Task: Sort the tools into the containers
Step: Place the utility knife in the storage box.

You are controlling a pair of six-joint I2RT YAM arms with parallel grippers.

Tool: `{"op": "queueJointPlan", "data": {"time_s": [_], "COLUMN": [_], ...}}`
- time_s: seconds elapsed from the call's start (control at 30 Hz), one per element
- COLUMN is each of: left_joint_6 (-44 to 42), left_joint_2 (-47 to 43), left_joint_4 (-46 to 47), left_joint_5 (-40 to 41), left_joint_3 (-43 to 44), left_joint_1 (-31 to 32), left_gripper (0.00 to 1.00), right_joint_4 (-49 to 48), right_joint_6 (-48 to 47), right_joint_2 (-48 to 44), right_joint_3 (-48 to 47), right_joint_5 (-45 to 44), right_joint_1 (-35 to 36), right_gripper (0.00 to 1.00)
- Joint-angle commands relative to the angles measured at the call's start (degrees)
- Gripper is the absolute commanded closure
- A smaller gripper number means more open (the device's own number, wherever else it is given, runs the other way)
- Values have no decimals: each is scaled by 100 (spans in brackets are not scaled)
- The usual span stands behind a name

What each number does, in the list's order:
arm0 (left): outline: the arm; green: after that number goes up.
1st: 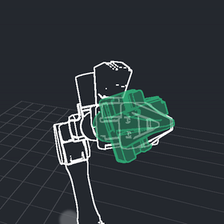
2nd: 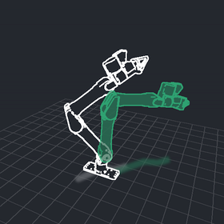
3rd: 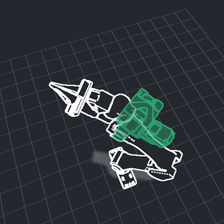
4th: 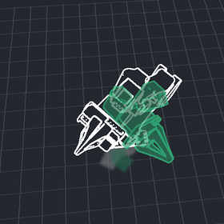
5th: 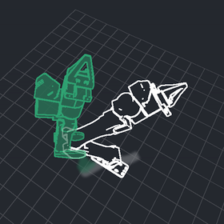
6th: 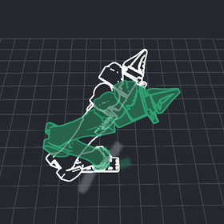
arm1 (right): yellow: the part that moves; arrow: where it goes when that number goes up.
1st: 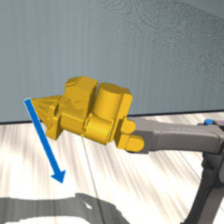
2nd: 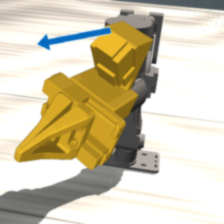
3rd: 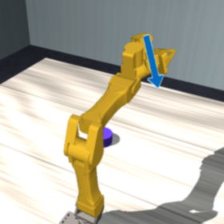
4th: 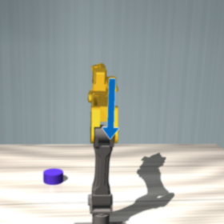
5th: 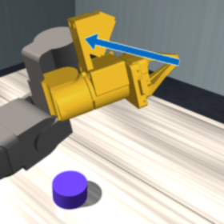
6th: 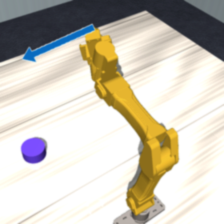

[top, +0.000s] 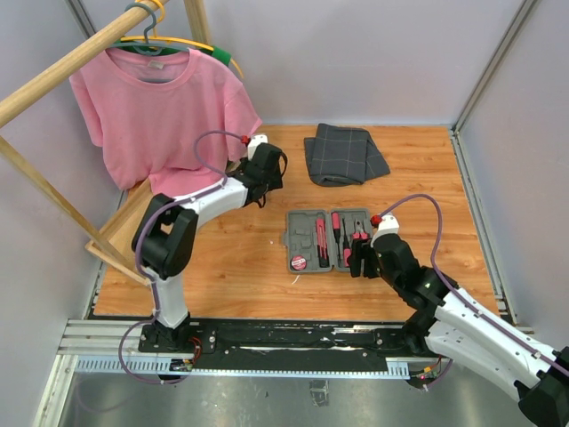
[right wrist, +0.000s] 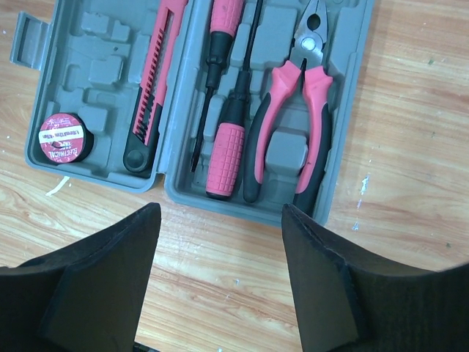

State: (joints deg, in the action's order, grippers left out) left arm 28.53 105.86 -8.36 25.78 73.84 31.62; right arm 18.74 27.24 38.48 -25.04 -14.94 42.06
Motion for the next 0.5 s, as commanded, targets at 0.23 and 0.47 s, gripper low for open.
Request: {"op": "queueJointPlan", "data": {"time_s": [0.23, 0.47], "left_joint_6": [-179, -701], "left_joint_2": [1341, 1758], "left_joint_4": [-491, -123], "left_joint_5": [712, 328], "left_joint_3": [1617, 1942], "left_joint_1": [-167, -344], "left_gripper": [38, 41], "right_joint_4": [-70, -236], "right_joint_6": [-245, -369], "right_joint_2": [2, 115], "right_joint_3": [48, 77], "right_joint_5": [151, 441], "right_joint_1": [-67, -67], "right_gripper": [31, 31]}}
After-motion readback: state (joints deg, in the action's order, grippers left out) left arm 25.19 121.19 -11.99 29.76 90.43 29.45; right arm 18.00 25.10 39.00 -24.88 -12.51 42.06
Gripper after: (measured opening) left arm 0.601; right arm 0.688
